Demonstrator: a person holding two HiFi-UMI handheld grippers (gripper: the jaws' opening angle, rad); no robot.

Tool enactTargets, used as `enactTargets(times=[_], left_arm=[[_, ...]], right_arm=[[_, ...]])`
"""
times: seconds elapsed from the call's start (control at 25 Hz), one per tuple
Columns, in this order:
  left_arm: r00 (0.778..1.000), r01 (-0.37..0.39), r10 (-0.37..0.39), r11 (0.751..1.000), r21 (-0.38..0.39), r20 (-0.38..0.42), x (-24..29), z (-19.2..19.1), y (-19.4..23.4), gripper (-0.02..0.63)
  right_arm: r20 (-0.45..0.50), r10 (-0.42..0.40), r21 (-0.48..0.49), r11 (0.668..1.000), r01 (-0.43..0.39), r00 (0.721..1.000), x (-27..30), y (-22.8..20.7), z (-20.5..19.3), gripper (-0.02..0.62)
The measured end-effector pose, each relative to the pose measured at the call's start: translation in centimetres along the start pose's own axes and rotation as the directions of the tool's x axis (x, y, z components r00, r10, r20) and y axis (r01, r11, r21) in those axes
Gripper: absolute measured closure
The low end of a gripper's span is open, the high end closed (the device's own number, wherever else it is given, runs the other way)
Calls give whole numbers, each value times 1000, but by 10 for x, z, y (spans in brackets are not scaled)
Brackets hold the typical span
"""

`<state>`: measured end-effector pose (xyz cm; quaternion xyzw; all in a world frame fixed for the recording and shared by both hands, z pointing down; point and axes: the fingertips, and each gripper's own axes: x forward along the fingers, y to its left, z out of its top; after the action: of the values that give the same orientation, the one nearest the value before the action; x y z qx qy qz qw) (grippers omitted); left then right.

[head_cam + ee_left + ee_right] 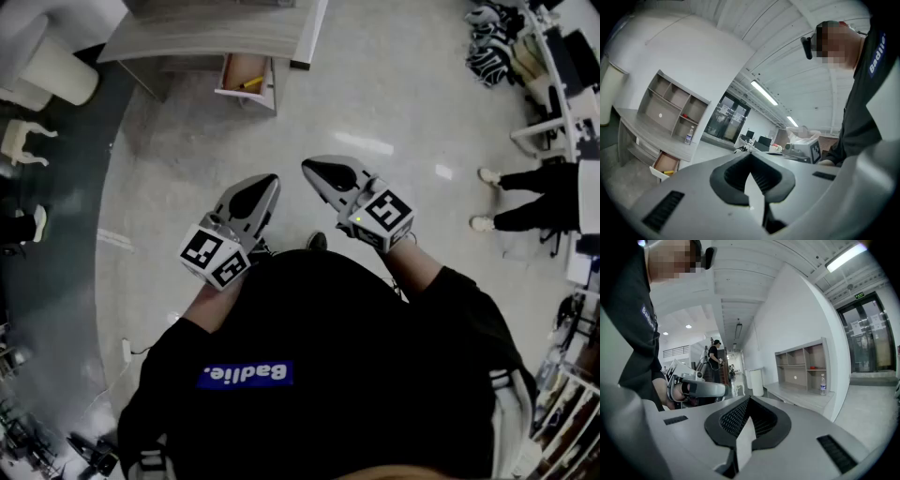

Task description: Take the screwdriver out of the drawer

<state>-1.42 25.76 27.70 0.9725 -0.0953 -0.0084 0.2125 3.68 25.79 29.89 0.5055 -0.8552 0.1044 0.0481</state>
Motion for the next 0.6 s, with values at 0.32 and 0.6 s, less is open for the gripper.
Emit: enactTargets(times=[0.32,0.6], left_arm=[[1000,-8,8,1000,1,1,1,-3,0,604],[1000,-16,16,1000,1,-3,9,-3,-4,604]], right_arm=[[1,12,4,1000,-12,1000,-2,0,-4,566],[0,17,7,1000,-17,1000,-8,-6,-4,566]])
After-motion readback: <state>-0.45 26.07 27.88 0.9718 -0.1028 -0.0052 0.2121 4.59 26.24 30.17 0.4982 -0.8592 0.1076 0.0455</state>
